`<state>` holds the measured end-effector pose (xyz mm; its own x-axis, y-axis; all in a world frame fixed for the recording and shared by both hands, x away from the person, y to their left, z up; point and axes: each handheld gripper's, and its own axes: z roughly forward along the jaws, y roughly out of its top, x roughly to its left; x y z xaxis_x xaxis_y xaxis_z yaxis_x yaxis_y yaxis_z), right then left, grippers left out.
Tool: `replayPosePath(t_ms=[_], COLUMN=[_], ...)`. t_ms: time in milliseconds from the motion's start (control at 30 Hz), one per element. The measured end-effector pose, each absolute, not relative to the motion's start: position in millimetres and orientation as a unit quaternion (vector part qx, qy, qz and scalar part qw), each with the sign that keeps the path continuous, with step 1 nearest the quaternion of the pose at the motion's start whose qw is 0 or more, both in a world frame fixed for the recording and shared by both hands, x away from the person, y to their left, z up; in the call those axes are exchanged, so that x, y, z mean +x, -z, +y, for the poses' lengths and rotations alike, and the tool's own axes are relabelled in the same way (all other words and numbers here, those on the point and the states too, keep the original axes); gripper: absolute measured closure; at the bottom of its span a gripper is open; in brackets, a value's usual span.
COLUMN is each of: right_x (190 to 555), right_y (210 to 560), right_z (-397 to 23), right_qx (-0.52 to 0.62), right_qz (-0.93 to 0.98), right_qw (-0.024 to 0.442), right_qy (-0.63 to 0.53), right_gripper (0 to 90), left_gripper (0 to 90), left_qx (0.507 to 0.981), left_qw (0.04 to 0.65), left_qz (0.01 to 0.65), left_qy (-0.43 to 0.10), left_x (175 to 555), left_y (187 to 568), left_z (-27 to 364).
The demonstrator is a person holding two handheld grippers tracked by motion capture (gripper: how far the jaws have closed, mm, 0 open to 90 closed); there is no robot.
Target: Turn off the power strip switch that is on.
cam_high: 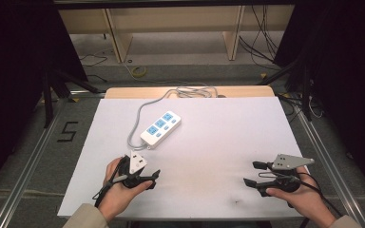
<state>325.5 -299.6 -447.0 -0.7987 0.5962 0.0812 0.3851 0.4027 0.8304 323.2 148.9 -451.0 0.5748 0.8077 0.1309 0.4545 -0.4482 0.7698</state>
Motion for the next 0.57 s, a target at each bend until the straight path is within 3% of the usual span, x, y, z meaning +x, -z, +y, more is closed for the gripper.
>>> replayPosePath(t_ms=[567], right_x=[326.1], right_y=[445.5], right_z=[-303.4], right_qx=[0.296], right_qz=[0.828], right_qw=[0.120], right_qy=[-0.461], right_gripper=[27.0], left_gripper=[23.6], left_qx=[0.813], left_qw=[0.360], left_qz=[0.391], left_qy=[-0.239], left_x=[320.0], left_y=[453.1], left_z=[153.3])
